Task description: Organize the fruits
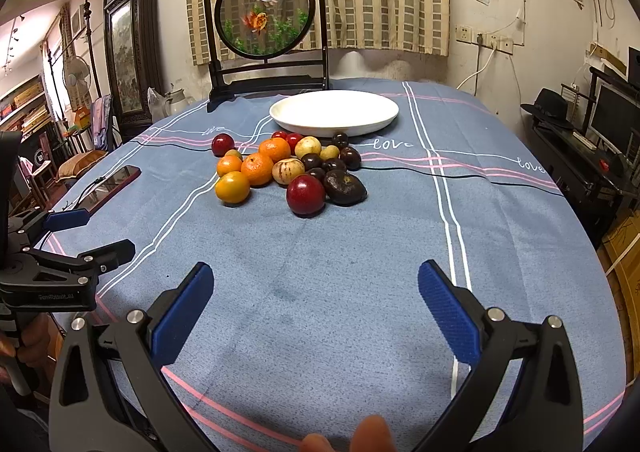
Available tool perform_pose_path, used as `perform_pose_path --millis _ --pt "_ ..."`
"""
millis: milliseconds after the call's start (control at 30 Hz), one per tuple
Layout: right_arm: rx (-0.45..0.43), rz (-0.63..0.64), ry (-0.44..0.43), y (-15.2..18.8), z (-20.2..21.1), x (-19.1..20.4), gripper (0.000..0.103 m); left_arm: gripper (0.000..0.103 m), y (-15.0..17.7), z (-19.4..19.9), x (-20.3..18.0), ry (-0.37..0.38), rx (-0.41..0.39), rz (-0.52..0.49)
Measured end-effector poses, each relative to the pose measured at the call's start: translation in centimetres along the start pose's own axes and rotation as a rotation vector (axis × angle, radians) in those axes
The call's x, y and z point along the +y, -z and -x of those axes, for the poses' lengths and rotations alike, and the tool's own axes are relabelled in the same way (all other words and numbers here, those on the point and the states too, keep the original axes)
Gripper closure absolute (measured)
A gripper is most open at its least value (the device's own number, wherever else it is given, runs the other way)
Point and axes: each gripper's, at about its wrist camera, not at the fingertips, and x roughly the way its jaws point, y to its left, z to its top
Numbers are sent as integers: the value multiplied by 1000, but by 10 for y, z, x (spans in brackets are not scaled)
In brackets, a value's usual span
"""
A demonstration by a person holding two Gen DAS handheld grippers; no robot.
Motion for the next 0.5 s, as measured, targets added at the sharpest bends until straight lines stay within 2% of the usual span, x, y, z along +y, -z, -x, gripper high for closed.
perform_pose_path --millis 267,500 --pt "11 -8 -8 -2 -5 0 1 2 -2 -4 -1 2 9 -2" --pt "3 -74 -101 -13 -15 -10 1 2 -11 -17 6 19 10 4"
